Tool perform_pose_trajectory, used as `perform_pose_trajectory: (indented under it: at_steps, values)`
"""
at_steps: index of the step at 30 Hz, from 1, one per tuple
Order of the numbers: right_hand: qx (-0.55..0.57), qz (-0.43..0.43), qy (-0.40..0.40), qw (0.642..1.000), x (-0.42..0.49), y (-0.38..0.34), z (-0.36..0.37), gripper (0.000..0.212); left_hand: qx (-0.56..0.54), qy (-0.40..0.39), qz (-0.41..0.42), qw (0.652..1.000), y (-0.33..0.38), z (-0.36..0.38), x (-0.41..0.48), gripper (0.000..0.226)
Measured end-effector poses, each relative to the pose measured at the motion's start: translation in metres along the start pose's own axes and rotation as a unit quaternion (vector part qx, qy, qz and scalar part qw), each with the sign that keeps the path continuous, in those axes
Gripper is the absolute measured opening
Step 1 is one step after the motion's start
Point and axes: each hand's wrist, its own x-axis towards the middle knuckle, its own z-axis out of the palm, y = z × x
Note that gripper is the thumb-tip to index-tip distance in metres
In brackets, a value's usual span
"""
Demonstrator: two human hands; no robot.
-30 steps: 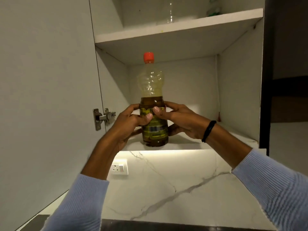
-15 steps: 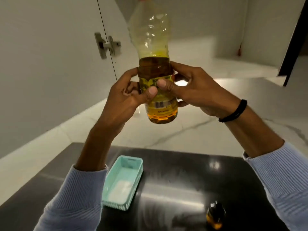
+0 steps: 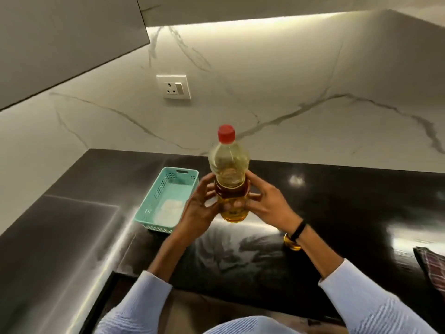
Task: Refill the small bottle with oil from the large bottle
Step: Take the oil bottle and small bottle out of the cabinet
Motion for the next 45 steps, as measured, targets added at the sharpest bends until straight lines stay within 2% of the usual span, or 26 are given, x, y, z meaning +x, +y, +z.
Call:
perform_pose_trajectory:
  at_steps: [9,14,20,38,45]
  values:
    - [0.019,0.099,0.028,0.995,-0.023,0.088,0.027,0.095,0.005,-0.057,-0.087,0.995,-0.086,0.037,-0.007,0.076]
    - [0.040,0.144,0.043,0.988,-0.032,0.113,0.037,0.104,0.008,-0.083,-0.110,0.990,-0.111,0.051,-0.013,0.075]
    - [0.030,0.185,0.049,0.981,-0.040,0.133,0.045,0.094,0.027,-0.090,-0.126,0.987,-0.133,0.060,-0.019,0.081]
    - [0.020,0.189,0.051,0.981,-0.040,0.143,0.048,0.091,0.077,-0.129,-0.120,0.981,-0.142,0.054,-0.009,0.078]
    - [0.011,0.187,0.069,0.980,-0.042,0.134,0.052,0.083,0.096,-0.134,-0.107,0.981,-0.135,0.049,-0.007,0.087]
